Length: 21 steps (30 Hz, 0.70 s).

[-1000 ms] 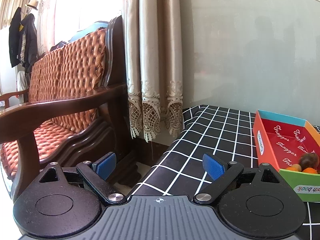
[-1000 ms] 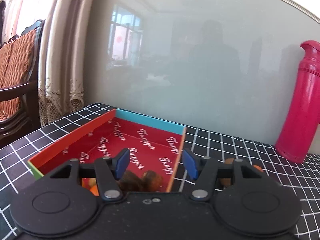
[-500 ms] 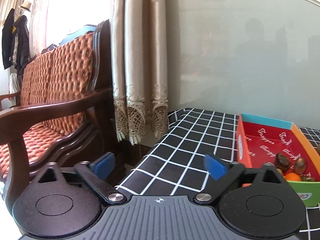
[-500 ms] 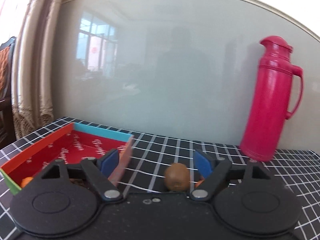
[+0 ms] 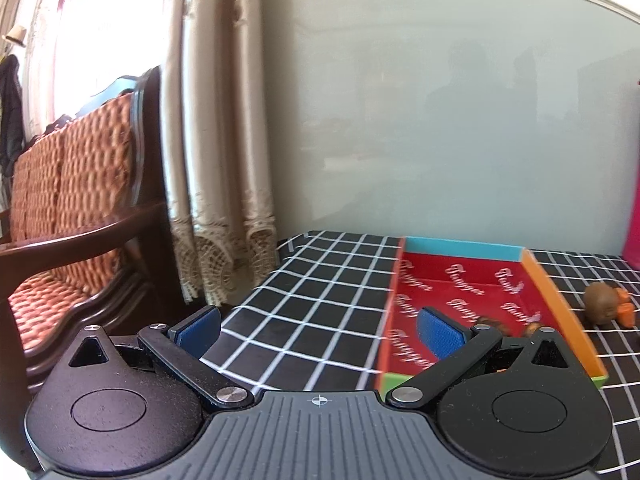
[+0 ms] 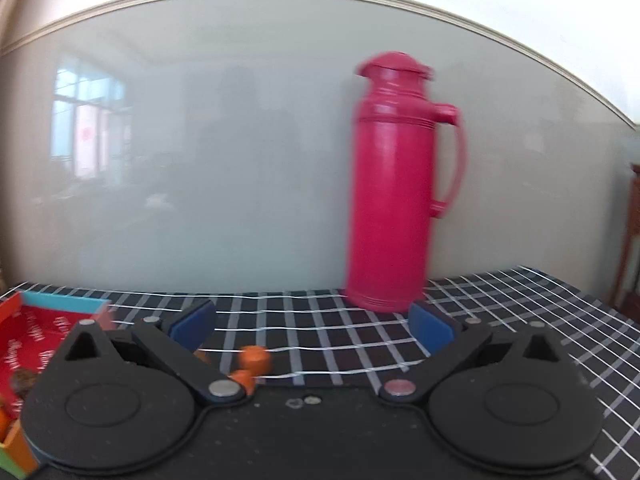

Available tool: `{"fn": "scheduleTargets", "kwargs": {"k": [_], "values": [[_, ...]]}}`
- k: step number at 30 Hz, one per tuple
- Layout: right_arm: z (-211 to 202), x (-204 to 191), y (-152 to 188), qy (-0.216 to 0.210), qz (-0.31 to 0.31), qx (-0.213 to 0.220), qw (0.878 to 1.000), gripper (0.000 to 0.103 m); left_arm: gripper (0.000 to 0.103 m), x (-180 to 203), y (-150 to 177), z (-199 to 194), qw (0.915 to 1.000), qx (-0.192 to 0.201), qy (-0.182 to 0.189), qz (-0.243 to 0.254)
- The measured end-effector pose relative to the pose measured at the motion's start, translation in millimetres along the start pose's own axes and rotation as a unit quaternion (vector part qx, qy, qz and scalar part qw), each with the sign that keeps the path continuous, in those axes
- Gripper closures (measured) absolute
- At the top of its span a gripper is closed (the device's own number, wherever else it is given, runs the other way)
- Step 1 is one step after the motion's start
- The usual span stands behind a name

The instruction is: Organize fruits

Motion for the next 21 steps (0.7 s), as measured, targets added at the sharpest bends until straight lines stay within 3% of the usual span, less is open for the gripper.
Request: {"fn": "scheduleTargets", "kwargs": {"k": [12,21], "values": [[-28,75,3,0.049,0.013,0.008,0.999,0.000,0.000,86,-5,-36,0.9973,0.015,0.065,0.030],[-52,147,12,0.100,0.028,0.008,0.995,0.000,0.000,159,-3,-71,0.9904,0.029,0.122,0.057]]}}
Point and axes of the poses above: each gripper's, at about its wrist camera, not at the fingertips, and z roughly the way its jaws point, x to its right, y to its underside, the point moved 10 cm from there along z, roughly the way its jaws point, and after that the axes turned 15 degrees about -y, right-handed, at the moved point
